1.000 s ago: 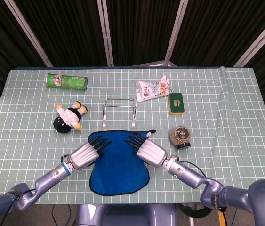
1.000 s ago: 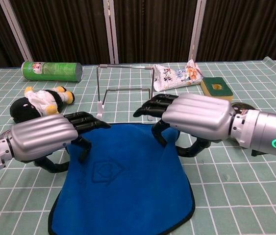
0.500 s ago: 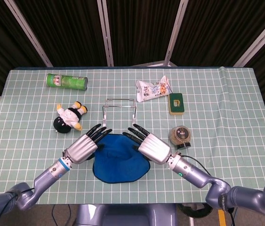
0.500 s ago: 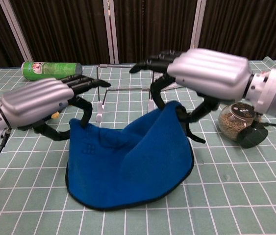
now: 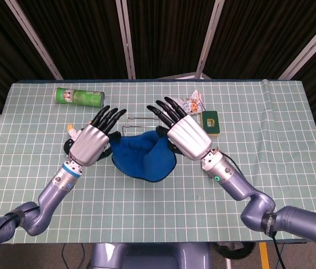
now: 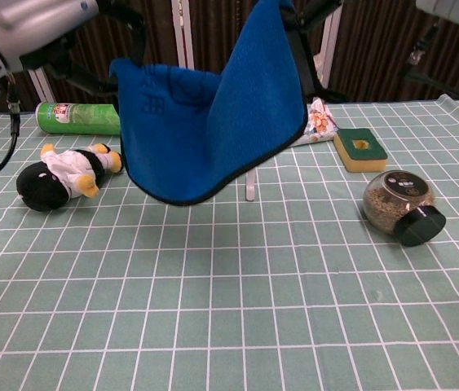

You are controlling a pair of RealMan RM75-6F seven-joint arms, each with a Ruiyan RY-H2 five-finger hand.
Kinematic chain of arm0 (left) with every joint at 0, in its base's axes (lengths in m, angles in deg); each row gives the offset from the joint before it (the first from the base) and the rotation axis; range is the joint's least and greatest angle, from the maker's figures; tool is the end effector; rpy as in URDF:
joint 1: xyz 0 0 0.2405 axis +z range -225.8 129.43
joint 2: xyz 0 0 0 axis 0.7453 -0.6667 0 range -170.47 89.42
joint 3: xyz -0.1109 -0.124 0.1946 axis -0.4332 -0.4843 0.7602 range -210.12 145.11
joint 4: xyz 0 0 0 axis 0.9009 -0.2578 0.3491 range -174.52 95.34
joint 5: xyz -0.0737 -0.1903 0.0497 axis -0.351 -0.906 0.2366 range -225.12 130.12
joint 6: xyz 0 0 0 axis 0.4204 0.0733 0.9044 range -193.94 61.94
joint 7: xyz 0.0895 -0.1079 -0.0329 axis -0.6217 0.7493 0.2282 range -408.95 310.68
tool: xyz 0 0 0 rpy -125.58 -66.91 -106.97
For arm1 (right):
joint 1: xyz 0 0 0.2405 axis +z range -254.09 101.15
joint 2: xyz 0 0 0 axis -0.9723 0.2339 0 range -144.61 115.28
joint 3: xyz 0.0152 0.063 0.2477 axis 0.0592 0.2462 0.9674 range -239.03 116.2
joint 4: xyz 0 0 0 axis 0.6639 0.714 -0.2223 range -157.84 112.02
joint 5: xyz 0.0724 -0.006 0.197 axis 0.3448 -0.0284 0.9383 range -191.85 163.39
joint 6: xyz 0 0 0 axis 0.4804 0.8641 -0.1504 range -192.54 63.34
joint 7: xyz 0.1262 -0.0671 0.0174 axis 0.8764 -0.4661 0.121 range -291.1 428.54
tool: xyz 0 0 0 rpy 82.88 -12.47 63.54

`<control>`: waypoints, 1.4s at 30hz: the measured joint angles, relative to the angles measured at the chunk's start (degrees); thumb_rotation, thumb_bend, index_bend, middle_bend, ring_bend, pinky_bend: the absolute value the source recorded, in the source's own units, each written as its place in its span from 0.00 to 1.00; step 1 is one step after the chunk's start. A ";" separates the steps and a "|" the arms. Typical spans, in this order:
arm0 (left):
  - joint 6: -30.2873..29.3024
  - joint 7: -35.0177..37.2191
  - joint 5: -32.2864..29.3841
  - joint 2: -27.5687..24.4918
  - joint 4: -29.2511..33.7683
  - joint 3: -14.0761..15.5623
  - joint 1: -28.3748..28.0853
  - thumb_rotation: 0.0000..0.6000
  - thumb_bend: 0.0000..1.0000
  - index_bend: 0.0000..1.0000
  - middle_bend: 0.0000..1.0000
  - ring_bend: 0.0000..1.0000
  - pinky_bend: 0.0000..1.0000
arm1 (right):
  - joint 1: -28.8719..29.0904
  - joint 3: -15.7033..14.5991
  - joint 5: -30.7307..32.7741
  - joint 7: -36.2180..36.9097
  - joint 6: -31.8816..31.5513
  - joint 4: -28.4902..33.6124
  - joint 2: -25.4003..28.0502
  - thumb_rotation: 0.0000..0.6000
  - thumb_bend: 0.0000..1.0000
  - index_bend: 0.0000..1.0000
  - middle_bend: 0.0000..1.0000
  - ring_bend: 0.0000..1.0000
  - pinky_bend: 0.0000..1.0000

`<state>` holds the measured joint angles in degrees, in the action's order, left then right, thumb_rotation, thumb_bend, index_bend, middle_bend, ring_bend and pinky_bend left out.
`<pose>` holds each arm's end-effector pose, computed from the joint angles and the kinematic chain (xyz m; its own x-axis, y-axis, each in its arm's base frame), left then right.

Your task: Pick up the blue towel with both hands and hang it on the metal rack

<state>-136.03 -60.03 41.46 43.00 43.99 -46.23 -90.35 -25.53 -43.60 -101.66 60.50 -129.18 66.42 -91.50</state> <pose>-0.1007 0.3509 0.0564 0.3675 -0.1758 0.9133 0.6958 -0.5996 -0.3954 -0.0334 -0.3694 0.0877 0.3296 0.1887 0.9251 -0.6083 -0.7069 0.3609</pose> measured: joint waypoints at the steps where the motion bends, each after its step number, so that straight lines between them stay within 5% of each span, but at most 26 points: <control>1: 0.39 -0.60 -1.00 -0.38 0.18 -0.87 -0.39 1.00 0.48 0.77 0.00 0.00 0.00 | 0.50 0.89 1.29 -0.06 0.53 -0.24 0.11 1.00 0.42 0.65 0.07 0.00 0.00; 12: 5.85 -2.84 -9.62 -1.53 -2.82 -5.66 -4.47 1.00 0.48 0.77 0.00 0.00 0.00 | 3.14 3.28 8.60 4.14 3.66 -8.48 -4.24 1.00 0.42 0.65 0.08 0.00 0.00; 28: 11.16 4.36 -12.90 6.45 -20.24 -3.31 -7.81 1.00 0.48 0.77 0.00 0.00 0.00 | 5.99 -0.25 8.74 14.24 7.04 -31.30 -16.40 1.00 0.42 0.65 0.08 0.00 0.00; 42: 12.38 7.72 -13.61 8.85 -25.56 -1.18 -7.58 1.00 0.48 0.77 0.00 0.00 0.00 | 6.89 -1.86 8.28 17.79 8.01 -38.47 -21.11 1.00 0.41 0.65 0.09 0.00 0.00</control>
<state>-123.65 -52.30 27.84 51.85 18.43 -47.41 -97.93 -18.64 -45.46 -93.38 78.29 -121.18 27.95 -112.61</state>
